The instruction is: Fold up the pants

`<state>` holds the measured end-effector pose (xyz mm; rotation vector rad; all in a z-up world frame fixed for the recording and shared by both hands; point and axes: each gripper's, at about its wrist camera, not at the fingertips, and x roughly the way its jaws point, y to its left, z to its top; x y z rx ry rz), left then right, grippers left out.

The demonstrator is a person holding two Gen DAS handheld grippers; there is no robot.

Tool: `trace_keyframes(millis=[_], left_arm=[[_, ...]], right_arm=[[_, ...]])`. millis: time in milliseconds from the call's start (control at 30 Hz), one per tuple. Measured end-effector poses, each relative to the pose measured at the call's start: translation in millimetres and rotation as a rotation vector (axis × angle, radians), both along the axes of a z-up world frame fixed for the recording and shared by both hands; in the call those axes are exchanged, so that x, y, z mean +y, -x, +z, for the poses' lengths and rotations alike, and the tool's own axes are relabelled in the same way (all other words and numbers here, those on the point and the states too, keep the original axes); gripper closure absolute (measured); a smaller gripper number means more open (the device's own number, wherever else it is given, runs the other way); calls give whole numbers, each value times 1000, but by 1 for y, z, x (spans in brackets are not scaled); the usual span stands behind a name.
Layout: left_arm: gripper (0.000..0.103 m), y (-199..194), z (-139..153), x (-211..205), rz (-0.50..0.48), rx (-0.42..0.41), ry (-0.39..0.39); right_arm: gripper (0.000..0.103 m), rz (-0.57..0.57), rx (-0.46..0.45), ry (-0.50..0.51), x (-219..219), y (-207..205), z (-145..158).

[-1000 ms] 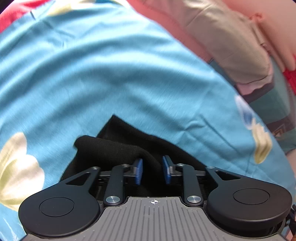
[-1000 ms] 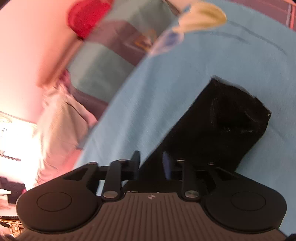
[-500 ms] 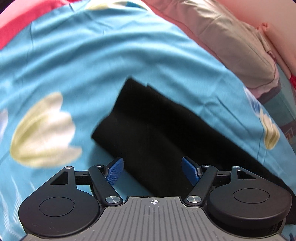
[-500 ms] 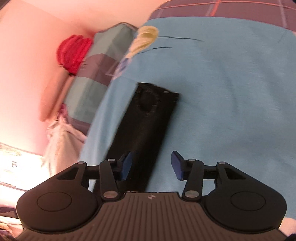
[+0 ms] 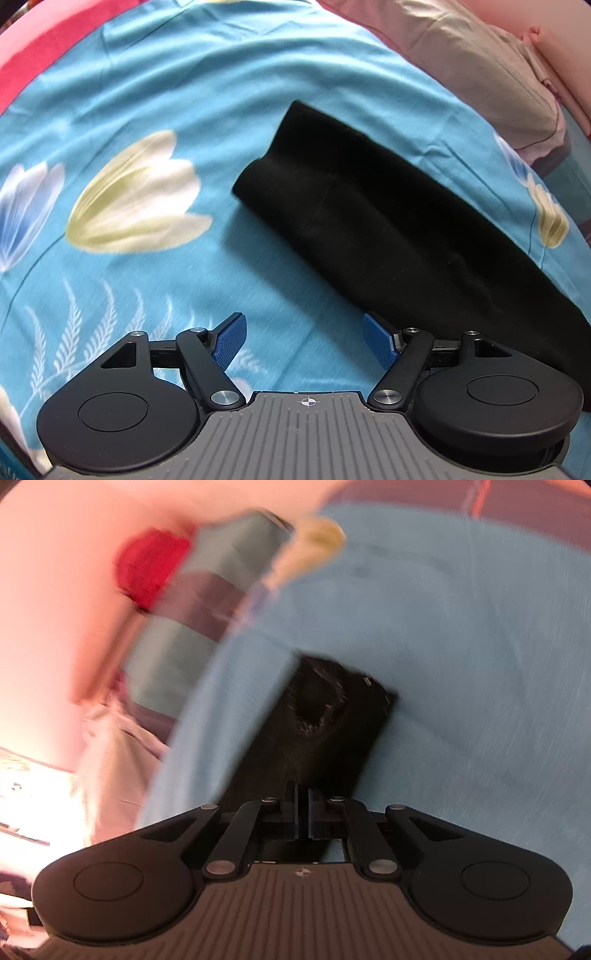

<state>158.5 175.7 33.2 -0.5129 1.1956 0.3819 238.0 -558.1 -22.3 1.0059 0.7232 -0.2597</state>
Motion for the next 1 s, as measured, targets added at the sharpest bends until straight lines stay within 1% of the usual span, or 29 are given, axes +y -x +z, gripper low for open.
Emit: trace_keyframes(millis=[33, 67, 100, 133, 167, 200, 233, 300, 367, 467, 600, 700, 733, 767, 800, 833, 867, 933, 967, 1000], left_arm=[[0, 2, -1, 0, 3, 4, 1], [0, 4, -2, -1, 6, 9, 3], [0, 5, -3, -2, 6, 15, 7], [0, 5, -4, -4, 5, 21, 12], [0, 5, -5, -6, 2, 29, 13], [0, 5, -4, -9, -3, 34, 10], [0, 4, -2, -12, -11, 35, 6], [0, 2, 3, -19, -36, 38, -7], [0, -1, 5, -26, -58, 51, -24], [0, -7, 8, -37, -76, 69, -41], [0, -15, 17, -56, -114, 66, -56], [0, -19, 19, -70, -141, 75, -74], [0, -20, 19, -74, -148, 79, -77], [0, -20, 20, -78, -154, 82, -81], [0, -20, 20, -82, -158, 86, -86], [0, -20, 20, -86, -163, 89, -89], [0, -20, 21, -89, -168, 92, -93], [0, -21, 21, -96, -178, 102, -102], [0, -23, 21, -99, -181, 105, -105], [0, -23, 21, -102, -185, 108, -109]], right_arm=[[96, -3, -29, 17, -2, 7, 5], [96, -9, -29, 36, -4, 12, 6], [96, -1, 8, 52, -5, 10, -1], [92, 21, 55, 48, -5, 8, -12], [90, 37, 77, 27, -6, 7, -20], [81, 33, 74, 7, -6, 11, -26], [58, 9, 48, 0, -5, 18, -27], [28, -30, -12, -6, -1, 32, -29], [29, -36, -38, -16, 6, 38, -37], [29, -8, -78, 74, 21, 31, -37], [28, 12, -133, 128, 27, 15, -40], [28, -7, -160, 136, 27, 4, -42], [32, -12, -169, 139, 28, 0, -44], [38, -14, -168, 148, 29, -2, -44], [60, -18, -141, 175, 31, -7, -43], [79, -18, -104, 200, 33, -9, -41], [80, -2, -88, 190, 33, -10, -41], [82, -5, -111, 112, 27, -2, -38], [83, -2, -133, 88, 22, 5, -30], [84, 5, -175, 67, 18, 14, -20]])
